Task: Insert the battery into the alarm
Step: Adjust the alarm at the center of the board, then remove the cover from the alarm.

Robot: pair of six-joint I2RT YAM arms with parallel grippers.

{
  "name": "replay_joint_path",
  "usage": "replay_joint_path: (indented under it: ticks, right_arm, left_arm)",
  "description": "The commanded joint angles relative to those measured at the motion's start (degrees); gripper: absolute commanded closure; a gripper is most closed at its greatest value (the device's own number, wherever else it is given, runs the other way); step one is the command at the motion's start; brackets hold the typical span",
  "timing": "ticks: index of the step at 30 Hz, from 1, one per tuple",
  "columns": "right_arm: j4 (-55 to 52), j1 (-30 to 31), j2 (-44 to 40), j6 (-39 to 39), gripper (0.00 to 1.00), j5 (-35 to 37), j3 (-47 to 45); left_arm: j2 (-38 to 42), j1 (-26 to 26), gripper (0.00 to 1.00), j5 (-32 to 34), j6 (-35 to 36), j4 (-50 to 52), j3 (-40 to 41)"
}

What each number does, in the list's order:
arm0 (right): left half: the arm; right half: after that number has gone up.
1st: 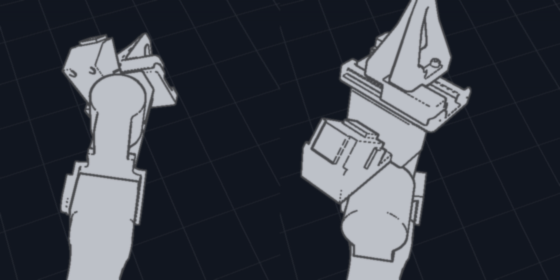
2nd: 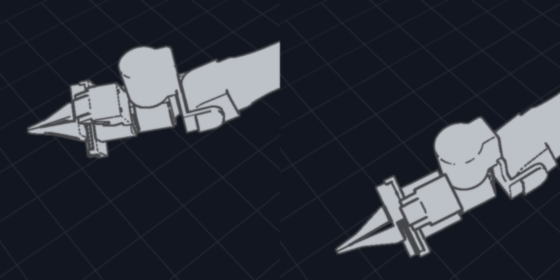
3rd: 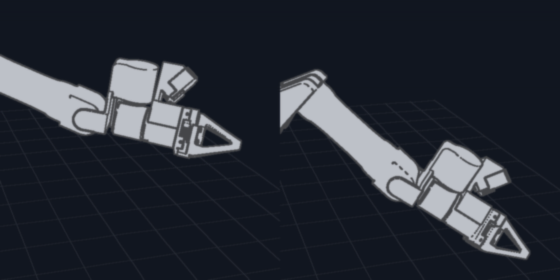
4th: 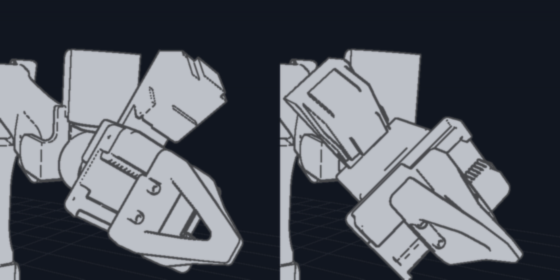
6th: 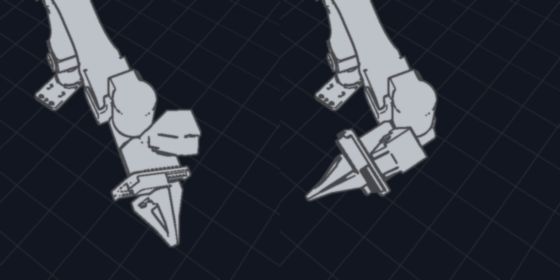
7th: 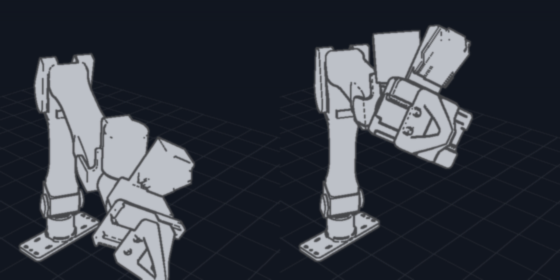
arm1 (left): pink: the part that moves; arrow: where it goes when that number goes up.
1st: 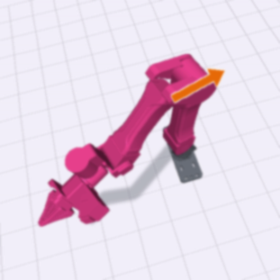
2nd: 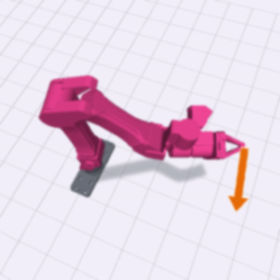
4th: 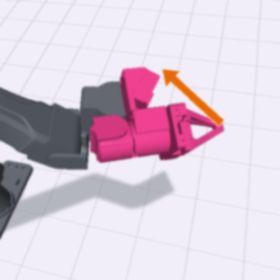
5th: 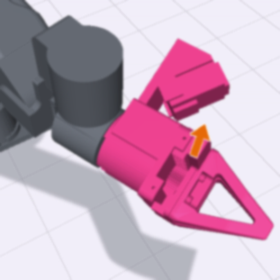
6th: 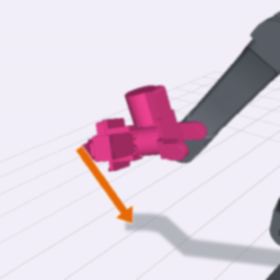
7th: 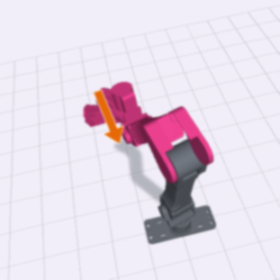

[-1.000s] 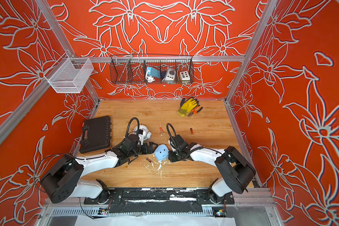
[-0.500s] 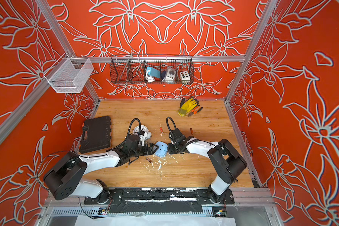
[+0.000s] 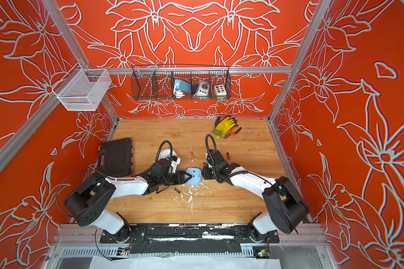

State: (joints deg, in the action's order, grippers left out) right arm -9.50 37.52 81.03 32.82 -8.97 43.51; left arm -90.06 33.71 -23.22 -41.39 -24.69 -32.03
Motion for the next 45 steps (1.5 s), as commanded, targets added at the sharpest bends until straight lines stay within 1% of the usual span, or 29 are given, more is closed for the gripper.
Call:
replay_joint_path:
  ticks: [1,3,6,8,9,11,13,15,18,21,25,29,32,37,45]
  right_arm:
    - [-2.12,-0.25,-3.59,2.31,0.4,4.18,-2.0]
    - [-2.84,-0.53,-5.24,2.92,0.31,4.21,-2.36]
    - [-1.56,-1.0,-6.87,3.31,0.2,2.92,-3.23]
    - [-0.87,-1.2,-7.19,3.63,0.17,1.8,-3.35]
    - [-0.72,-1.31,-7.04,3.57,0.17,0.71,-3.2]
    - [-0.05,-1.39,-6.44,3.47,0.24,-1.44,-2.74]
    - [0.84,-1.44,-5.64,3.16,0.35,-2.85,-2.36]
    - [1.46,-1.65,-4.55,2.79,0.42,-3.8,-1.7]
    - [1.68,-2.01,-2.31,2.1,0.49,-5.28,-0.32]
    - [2.12,-2.18,0.17,1.7,0.52,-6.8,1.14]
    - [3.94,-2.36,2.48,2.15,0.57,-8.15,1.71]
    - [3.54,-2.53,3.96,1.65,0.64,-8.15,2.83]
    - [3.59,-2.59,4.85,1.39,0.67,-8.07,3.09]
    - [4.25,-2.79,6.4,1.72,0.73,-8.45,3.0]
    - [4.93,-2.81,6.77,3.24,0.74,-9.29,1.55]
  left_arm:
    - [-1.21,-0.22,0.51,-4.98,-2.13,-4.45,-0.54]
    - [-1.42,-0.07,0.53,-5.92,-3.26,-5.68,-0.19]
    - [-1.72,0.4,0.55,-6.83,-4.87,-7.64,0.29]
    - [-1.92,0.61,0.57,-6.8,-5.58,-8.43,0.62]
    - [-1.93,0.56,0.57,-6.35,-5.59,-8.3,0.68]
    - [-1.85,0.62,0.57,-4.43,-4.54,-6.43,0.4]
    - [-1.97,0.6,0.57,-2.47,-3.63,-4.39,-0.2]
    - [-2.22,0.58,0.57,-0.48,-3.35,-2.36,-1.04]
    - [-3.13,0.56,0.57,1.83,-3.17,0.97,-2.53]
    - [-4.31,0.59,0.58,1.85,-3.0,1.8,-3.34]
    - [-6.06,0.59,0.6,1.42,-2.56,2.96,-4.44]
    - [-6.92,0.54,0.63,1.6,-2.56,3.78,-4.7]
    - [-7.48,0.58,0.66,1.53,-2.92,4.05,-4.63]
    - [-7.85,0.61,0.67,0.87,-3.0,3.93,-4.66]
    - [-7.59,0.58,0.67,1.25,-2.73,4.83,-4.8]
